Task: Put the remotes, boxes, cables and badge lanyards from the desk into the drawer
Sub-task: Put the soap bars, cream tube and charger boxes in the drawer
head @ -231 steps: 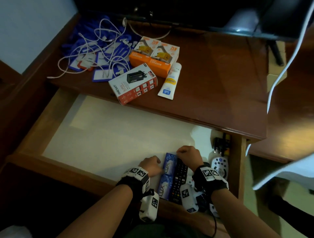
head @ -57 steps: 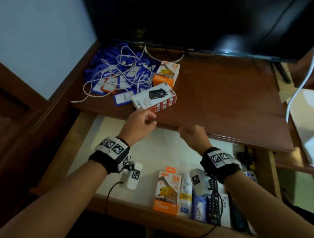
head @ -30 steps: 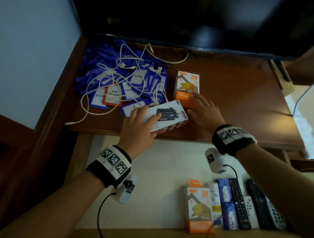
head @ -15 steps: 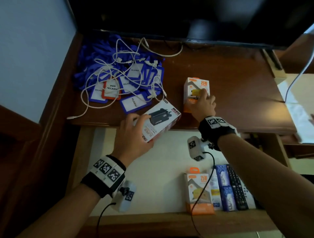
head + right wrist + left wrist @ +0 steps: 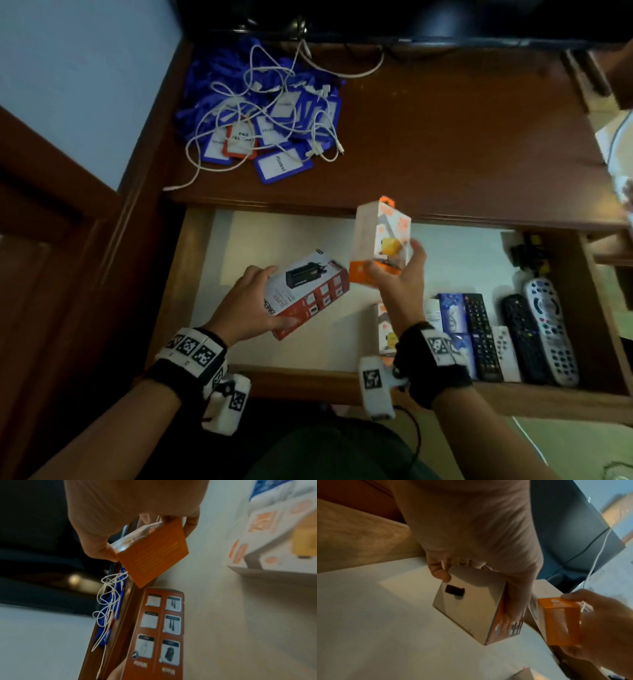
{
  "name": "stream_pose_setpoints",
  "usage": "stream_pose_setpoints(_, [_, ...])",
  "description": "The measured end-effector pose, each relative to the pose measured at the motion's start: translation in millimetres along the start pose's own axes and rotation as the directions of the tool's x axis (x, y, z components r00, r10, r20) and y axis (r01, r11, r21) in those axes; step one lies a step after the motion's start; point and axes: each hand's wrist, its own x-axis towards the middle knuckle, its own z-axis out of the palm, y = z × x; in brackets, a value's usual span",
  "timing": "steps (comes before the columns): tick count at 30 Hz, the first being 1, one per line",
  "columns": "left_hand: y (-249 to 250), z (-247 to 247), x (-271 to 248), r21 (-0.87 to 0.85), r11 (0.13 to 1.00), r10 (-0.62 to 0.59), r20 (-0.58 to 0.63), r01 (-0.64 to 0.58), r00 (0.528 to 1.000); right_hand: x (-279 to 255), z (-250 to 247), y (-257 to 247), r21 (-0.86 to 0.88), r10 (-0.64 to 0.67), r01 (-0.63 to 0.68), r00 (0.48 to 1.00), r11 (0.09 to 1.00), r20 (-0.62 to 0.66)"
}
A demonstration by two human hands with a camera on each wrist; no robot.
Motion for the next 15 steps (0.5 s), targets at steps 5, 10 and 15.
stream_pose_setpoints(5, [-9, -4, -2, 0.253, 0.967, -0.016, 0.075, -0.003, 0.997, -23, 7, 30, -0.214, 0.108, -0.082, 0.987, 0.973, 0.115])
stream_pose_setpoints(10, [-9, -7, 7, 0.393, 0.907, 0.060, 0.241, -0.154, 0.969, -32, 9, 47, -0.538, 0.154, -0.047, 0.976, 0.842, 0.155])
stream_pose_setpoints(15, [-8, -2, 25, 0.468, 0.842, 0.139, 0.295, -0.269, 0.945, -35, 14, 54, -0.760, 0.162, 0.033, 0.970, 0.649, 0.181])
